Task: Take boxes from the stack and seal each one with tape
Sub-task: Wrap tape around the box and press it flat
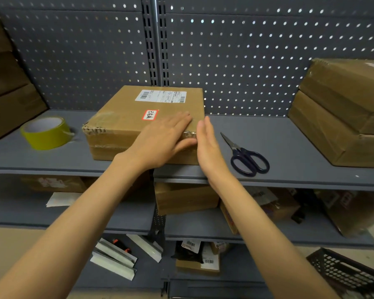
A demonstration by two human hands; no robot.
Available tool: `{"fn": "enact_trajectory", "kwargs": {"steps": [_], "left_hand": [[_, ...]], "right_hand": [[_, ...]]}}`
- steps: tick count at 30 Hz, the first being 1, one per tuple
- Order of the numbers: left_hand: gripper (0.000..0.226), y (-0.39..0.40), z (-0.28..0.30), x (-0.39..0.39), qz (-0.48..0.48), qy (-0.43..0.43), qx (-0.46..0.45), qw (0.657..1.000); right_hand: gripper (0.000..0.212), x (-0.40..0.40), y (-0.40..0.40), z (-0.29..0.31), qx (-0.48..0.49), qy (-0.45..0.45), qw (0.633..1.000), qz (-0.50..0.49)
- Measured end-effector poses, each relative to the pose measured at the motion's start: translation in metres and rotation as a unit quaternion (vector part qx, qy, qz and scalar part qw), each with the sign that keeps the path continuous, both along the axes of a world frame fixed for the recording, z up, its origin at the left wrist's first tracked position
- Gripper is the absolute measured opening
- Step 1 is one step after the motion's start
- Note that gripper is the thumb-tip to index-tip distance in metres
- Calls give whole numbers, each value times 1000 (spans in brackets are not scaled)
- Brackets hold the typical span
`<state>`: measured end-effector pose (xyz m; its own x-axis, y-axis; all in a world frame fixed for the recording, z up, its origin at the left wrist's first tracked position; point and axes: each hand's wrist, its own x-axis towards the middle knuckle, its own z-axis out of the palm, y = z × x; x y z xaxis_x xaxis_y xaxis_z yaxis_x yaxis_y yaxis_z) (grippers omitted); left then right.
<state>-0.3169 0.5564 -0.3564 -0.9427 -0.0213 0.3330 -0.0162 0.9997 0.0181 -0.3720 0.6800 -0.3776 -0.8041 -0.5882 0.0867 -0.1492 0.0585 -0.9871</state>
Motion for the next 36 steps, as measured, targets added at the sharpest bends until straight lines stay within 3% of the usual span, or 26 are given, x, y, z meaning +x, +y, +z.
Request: {"fn": "enact_trajectory", "kwargs": {"steps": [4,11,14,17,19,21,25,32,34,36], "left_hand": [[78,-3,-1,-2,1,-24,-44,999],[83,-5,1,-2,-20,-39,-52,998],[91,-8,11,0,-22,-93,-3,995],[85,-13,8,3,-8,-29,12,999],[77,-15,1,5,1,-17,-5,1000],[76,-16,-5,7,19,-10,-25,999],[84,-18,-7,6,27,-11,-36,999],[82,-17,-8,5,22,3,-48,999],[81,-18,-9,4,15,9,-47,999],[83,-20,-5,5,15,-12,-44,999]], "right_hand": [[60,-3,0,-13,33,-32,999,11],[64,-8,7,-7,79,-1,997,-8],[56,-4,11,6,112,197,973,-42],[52,-7,8,13,238,427,872,5],[55,-10,5,11,297,478,826,20],[56,-11,5,9,310,496,811,6],[56,-12,5,5,294,487,822,-12],[61,-21,11,9,310,523,794,15],[61,-22,11,8,299,507,808,30],[63,-21,12,6,263,449,852,47]]}}
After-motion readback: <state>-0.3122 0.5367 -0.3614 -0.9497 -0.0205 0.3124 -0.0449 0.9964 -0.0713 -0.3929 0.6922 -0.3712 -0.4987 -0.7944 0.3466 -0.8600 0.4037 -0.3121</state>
